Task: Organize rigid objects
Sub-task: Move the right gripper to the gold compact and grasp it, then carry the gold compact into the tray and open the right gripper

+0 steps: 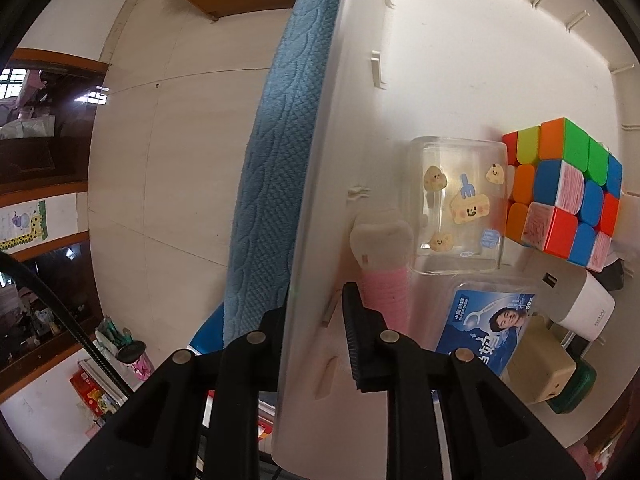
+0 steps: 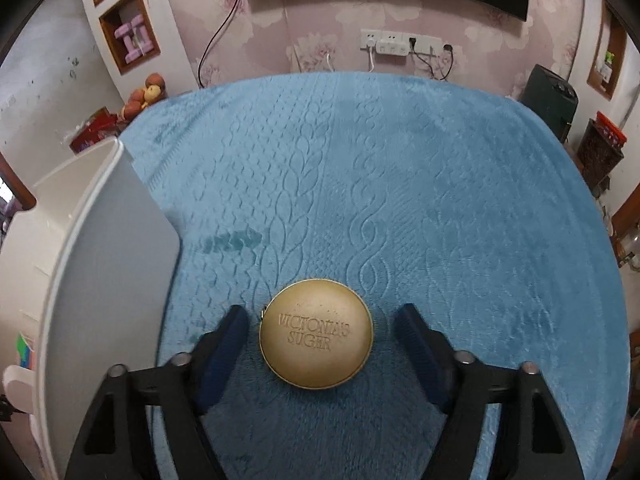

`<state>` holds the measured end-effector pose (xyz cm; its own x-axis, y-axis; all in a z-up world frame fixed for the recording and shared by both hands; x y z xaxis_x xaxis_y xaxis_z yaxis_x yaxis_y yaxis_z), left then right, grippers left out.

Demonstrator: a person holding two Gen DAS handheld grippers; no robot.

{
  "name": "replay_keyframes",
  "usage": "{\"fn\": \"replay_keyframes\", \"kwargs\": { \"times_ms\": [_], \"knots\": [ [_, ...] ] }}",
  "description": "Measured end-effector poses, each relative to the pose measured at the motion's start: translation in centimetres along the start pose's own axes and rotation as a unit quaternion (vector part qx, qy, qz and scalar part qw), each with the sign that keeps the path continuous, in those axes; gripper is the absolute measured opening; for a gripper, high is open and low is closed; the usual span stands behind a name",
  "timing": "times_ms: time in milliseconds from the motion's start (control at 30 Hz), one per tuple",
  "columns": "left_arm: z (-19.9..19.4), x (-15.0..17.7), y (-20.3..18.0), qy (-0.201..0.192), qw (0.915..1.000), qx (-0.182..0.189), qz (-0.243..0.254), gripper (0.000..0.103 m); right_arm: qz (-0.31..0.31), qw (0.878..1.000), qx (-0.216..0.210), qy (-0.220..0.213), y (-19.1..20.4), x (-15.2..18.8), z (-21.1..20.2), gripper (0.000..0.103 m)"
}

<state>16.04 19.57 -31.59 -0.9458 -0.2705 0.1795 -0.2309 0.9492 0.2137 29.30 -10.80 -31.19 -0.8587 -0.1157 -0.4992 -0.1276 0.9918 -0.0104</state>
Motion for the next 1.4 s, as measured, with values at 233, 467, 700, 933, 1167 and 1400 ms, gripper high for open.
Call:
{"fn": "replay_keyframes", "kwargs": {
  "times_ms": [233,467,700,933,1167,1400],
  "knots": [
    [-0.2,-0.1,0.4,-0.001,0.9999,0.011,-0.001,0.022,-0.024,1.0,0.001,-0.01,0.4,-0.1,-0.2,0.057],
    [0.2,0.2,0.9,-0.011,0.9996,0.028,0.0,0.022,-0.015,1.0,-0.005,0.025,0.4,0.3,-0.5,0.055],
    [-0.7,1.1,1.8,-0.036,0.9979,0.052,0.015,0.022,0.027,0.999,0.007,0.04,0.0,1.6,-3.0,0.055],
    [-2.8,2.3,3.6,-0.067,0.9943,0.08,0.018,0.026,0.047,0.999,0.018,0.015,1.2,3.4,-9.0,0.055],
    [-6.4,3.8,6.0,-0.144,0.9837,0.103,0.033,0.045,0.041,0.998,0.021,-0.034,4.1,4.6,-15.6,0.055],
    [-10.0,6.7,8.3,-0.224,0.96,0.168,0.017,0.066,0.022,0.996,-0.011,-0.084,8.3,4.7,-21.2,0.055]
  ]
}}
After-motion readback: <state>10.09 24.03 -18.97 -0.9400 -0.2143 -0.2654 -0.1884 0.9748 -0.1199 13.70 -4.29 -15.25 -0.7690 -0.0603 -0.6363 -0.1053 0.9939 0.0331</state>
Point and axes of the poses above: each gripper's, at about its wrist camera, not at the fingertips, and z roughly the way its jaws point, y to its left, x to its underside, the point moved 7 cm from there along z, roughly the way its jaws point, and after that the axes turned 5 degrees about -z, right-handed, at the moved point
